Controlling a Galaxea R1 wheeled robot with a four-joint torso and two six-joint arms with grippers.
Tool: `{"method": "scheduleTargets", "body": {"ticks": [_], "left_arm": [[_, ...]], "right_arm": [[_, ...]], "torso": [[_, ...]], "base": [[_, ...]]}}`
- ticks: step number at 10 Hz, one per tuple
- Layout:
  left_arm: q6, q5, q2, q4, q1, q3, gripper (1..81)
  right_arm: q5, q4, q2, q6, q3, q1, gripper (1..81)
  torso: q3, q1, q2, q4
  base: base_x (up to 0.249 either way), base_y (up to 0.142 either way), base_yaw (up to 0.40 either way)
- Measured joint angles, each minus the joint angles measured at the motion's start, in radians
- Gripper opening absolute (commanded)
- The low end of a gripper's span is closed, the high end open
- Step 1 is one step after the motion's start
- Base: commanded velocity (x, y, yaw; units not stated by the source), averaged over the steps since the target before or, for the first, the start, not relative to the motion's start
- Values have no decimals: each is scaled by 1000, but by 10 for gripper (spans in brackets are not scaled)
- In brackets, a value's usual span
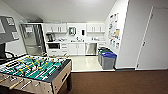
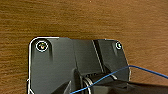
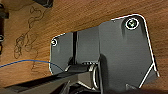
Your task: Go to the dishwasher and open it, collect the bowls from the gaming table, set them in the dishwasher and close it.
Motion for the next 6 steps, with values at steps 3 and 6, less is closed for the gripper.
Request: {"method": "scheduleTargets", "body": {"ticks": [3, 6], "left_arm": [[0, 0, -2, 0, 0, 0, 811], [0, 0, -1, 0, 0, 0, 811]], "right_arm": [[1, -1, 12, 0, -11, 0, 811], [1, -3, 29, 0, -39, 0, 811]], "torso": [[0, 0, 0, 0], [0, 0, 0, 0]], "base": [[145, 0, 0], [145, 0, 0]]}}
